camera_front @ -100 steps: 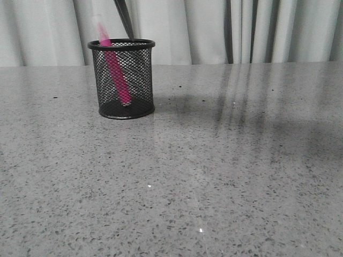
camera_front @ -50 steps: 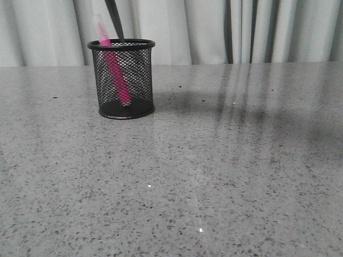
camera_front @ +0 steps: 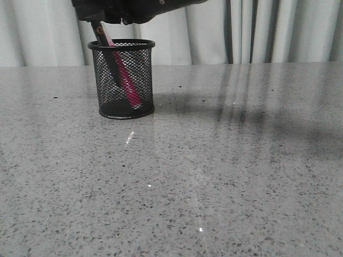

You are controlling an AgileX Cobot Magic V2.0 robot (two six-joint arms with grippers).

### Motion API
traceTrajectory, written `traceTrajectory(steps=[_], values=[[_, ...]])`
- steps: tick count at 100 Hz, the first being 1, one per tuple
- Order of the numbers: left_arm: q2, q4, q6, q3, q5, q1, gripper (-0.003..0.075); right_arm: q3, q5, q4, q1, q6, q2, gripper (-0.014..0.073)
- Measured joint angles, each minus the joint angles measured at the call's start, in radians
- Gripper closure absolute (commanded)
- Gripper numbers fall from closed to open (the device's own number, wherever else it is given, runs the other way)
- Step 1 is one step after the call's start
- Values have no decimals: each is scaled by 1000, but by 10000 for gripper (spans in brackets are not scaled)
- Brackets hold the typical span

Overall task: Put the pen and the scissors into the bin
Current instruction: 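Carry the scissors with the right gripper over the mesh cup, blades down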

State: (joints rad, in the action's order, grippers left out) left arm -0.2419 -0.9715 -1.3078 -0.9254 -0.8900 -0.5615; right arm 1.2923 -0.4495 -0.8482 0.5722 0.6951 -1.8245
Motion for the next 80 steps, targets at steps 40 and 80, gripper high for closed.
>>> traceTrajectory(steps=[40,80], values=[[0,0,0,0,-11,0,739,-94,-73,-5,-8,-29,0,669],[0,0,0,0,-13,0,739,-128,-113,3,-19,-45,8,670]])
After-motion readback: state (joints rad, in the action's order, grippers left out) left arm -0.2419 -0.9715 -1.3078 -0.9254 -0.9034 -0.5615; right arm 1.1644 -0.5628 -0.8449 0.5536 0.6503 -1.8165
